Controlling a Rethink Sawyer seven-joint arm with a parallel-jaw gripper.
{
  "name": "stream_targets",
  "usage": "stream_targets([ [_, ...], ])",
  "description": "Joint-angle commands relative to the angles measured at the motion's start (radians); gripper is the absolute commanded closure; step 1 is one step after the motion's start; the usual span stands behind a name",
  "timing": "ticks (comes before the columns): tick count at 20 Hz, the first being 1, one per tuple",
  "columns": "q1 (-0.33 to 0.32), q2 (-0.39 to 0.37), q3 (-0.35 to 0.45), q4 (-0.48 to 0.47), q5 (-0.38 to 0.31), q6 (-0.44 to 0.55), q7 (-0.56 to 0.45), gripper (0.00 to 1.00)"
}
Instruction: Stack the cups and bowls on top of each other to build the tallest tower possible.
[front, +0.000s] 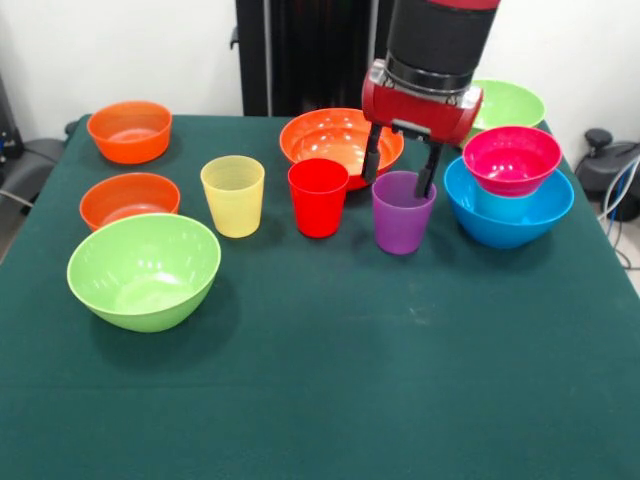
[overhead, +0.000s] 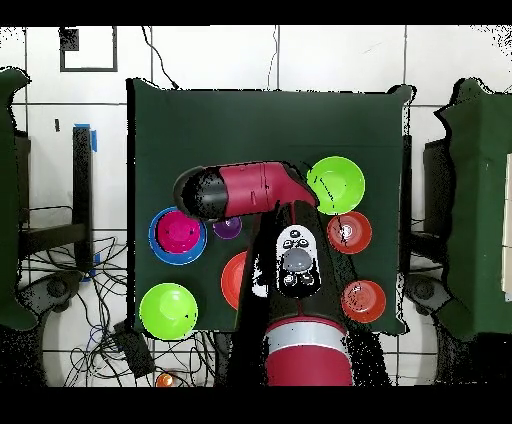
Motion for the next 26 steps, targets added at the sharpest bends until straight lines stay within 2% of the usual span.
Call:
stream_targets([
  [1, -0.031, 0.096, 0.137, 0.088, -0.074, -0.083, -0.137, 0.00],
  [14, -0.031, 0.142, 0.134, 0.077, -0.065, -0.076, -0.084, 0.00],
  [21, -0.001, 0.107, 0.118, 0.063, -0.039, 0.037, -0.073, 0.00],
  [26, 0.033, 0.089, 0.109, 0.071, -0.017, 0.069, -0.034, 0.00],
])
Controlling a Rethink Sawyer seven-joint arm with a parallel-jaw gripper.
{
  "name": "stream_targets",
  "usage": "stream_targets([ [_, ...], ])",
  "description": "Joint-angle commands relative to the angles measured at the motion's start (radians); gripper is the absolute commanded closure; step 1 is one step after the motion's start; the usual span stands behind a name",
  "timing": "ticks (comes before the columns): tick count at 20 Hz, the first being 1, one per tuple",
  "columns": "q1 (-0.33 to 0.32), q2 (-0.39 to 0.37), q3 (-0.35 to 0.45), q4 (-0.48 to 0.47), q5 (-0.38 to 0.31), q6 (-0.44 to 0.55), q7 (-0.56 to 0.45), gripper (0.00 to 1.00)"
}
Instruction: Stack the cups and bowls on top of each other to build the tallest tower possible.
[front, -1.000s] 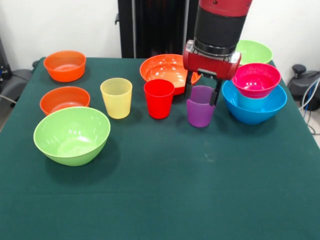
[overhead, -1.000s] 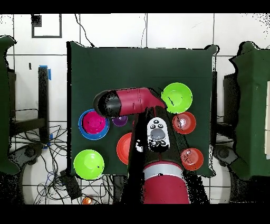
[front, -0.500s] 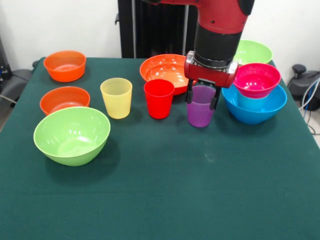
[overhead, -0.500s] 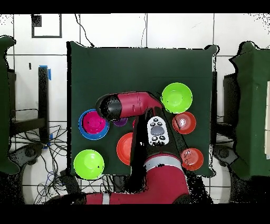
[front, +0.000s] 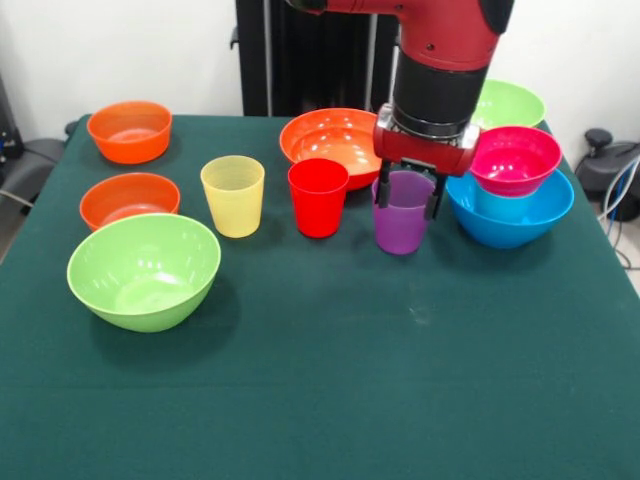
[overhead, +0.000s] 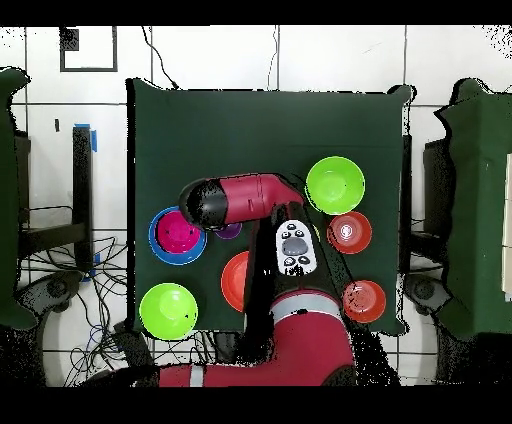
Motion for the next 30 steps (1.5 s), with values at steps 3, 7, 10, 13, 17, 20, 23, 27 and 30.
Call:
stream_targets([
  [3, 0.079, 0.000, 0.061, 0.027, 0.001, 0.133, -0.007, 0.00],
  [7, 0.103, -0.006, 0.054, 0.016, 0.012, 0.160, 0.010, 0.00],
  [10, 0.115, -0.008, 0.050, 0.016, 0.014, 0.163, 0.016, 0.00],
  [13, 0.123, 0.000, 0.037, 0.016, -0.001, 0.167, 0.007, 0.00],
  [17, 0.118, 0.004, 0.018, 0.065, -0.025, 0.135, -0.006, 0.00],
  [20, 0.116, 0.002, 0.000, 0.105, -0.051, 0.102, -0.012, 0.00],
  [23, 0.109, 0.000, -0.014, 0.126, -0.068, 0.072, -0.016, 0.00],
  [27, 0.101, -0.005, -0.022, 0.132, -0.074, 0.063, -0.031, 0.00],
  [30, 0.098, -0.009, -0.025, 0.136, -0.075, 0.053, -0.035, 0.00],
])
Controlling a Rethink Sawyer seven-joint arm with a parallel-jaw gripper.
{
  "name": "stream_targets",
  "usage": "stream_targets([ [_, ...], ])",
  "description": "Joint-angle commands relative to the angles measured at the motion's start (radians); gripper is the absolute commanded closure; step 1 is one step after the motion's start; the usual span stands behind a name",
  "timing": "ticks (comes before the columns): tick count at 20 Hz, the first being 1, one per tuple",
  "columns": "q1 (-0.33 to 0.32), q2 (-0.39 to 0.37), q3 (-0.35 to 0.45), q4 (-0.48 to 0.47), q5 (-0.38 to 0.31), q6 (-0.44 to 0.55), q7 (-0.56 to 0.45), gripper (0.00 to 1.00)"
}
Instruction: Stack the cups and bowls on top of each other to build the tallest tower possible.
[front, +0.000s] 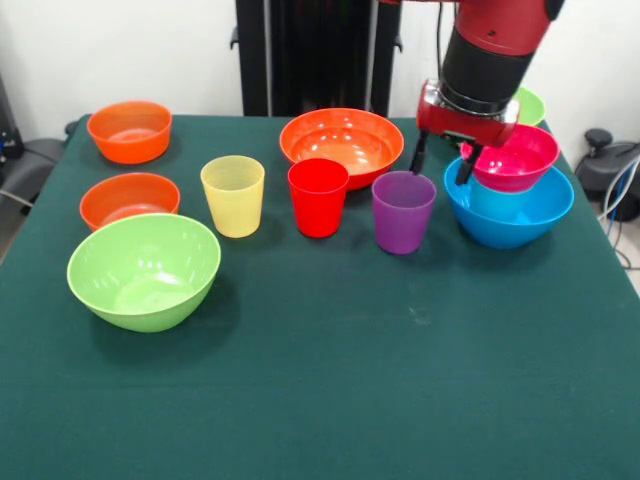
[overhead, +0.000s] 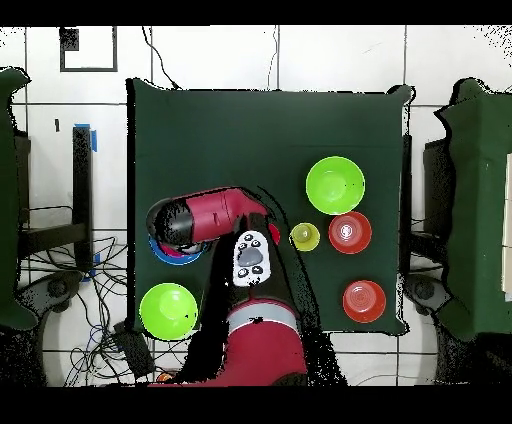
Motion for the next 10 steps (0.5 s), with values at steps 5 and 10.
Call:
stream_targets([
  [5, -0.014, -0.004, 0.012, 0.105, -0.076, -0.040, -0.025, 0.00],
  [10, -0.008, 0.024, 0.012, 0.107, -0.082, -0.079, -0.004, 0.00],
])
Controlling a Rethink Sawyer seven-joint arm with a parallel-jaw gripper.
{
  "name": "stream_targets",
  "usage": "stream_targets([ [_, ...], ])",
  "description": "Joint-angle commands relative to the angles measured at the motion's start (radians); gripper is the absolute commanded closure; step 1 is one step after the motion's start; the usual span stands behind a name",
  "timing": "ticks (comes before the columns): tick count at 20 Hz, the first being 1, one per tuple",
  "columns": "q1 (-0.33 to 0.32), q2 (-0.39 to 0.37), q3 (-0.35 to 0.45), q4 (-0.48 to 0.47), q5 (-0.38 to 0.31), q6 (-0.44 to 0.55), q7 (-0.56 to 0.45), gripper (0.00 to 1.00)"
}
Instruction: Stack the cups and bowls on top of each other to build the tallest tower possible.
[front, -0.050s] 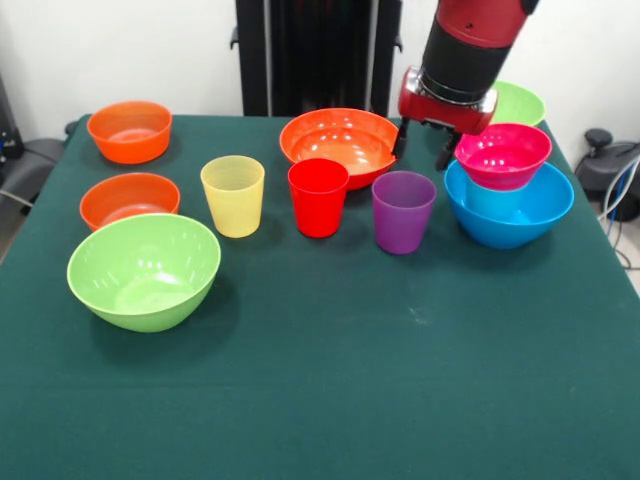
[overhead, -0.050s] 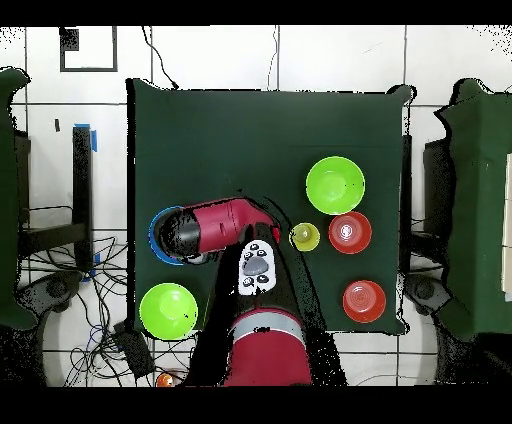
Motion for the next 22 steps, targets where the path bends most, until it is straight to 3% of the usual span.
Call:
stream_targets([
  [1, -0.002, 0.044, 0.031, 0.043, -0.072, -0.080, -0.004, 0.00],
  [14, -0.030, 0.058, 0.035, 0.017, -0.102, -0.100, -0.053, 0.00],
  [22, -0.188, 0.044, 0.123, -0.016, -0.148, -0.067, -0.225, 0.00],
])
